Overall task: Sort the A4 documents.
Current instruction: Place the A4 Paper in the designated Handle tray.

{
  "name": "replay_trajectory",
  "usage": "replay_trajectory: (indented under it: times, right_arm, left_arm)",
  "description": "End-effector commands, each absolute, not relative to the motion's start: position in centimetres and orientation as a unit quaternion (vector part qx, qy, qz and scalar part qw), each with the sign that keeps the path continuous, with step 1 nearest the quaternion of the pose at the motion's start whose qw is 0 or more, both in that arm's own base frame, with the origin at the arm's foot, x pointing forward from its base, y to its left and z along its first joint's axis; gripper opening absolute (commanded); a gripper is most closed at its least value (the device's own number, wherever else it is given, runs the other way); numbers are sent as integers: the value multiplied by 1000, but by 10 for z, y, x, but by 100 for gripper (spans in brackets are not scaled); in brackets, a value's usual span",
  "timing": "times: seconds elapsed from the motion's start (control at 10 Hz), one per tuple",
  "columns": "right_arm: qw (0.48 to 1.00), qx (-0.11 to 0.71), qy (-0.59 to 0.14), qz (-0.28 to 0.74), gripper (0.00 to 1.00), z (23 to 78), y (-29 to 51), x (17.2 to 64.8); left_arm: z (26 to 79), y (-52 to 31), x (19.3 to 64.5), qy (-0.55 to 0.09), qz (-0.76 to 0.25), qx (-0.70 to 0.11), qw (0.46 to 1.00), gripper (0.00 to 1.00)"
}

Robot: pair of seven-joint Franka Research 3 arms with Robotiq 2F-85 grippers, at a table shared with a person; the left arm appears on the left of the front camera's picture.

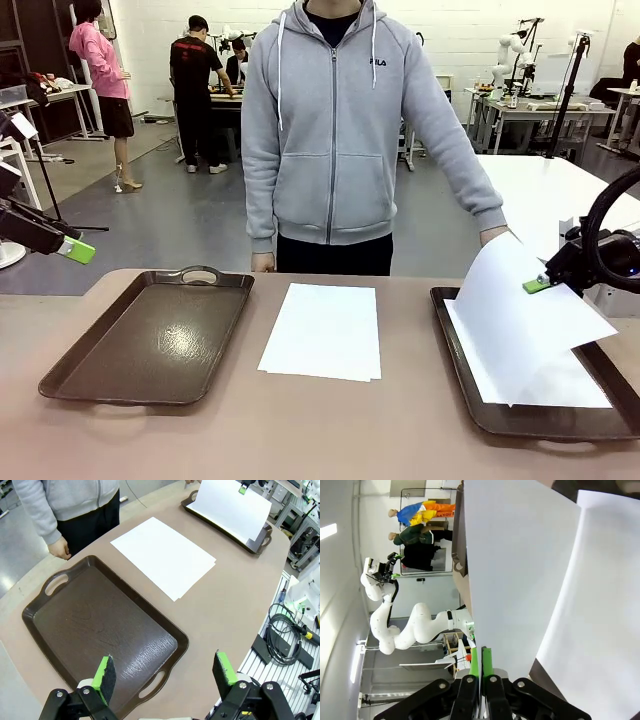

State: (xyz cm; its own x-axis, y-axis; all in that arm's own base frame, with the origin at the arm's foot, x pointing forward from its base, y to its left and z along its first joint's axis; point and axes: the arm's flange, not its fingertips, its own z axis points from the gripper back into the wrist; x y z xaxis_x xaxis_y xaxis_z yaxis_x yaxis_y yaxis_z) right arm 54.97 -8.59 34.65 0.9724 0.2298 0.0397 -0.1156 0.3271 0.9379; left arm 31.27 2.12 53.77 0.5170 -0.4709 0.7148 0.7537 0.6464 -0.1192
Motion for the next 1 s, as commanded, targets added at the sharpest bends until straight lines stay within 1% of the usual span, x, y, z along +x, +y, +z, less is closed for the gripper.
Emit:
replay_trajectory:
  times: [0.0, 0.5, 0.9]
  right_arm:
    - [799, 589, 50, 109, 1, 339, -93, 560]
    - [770, 632, 10, 82, 1, 323, -98, 559]
    - [772, 634, 17, 43, 1, 291, -100, 562]
  left_arm:
    - [536, 23, 314, -337, -371, -219, 837, 100]
    - [536, 23, 314, -337, -371, -219, 837, 100]
    - [536, 23, 314, -337, -371, -219, 837, 100]
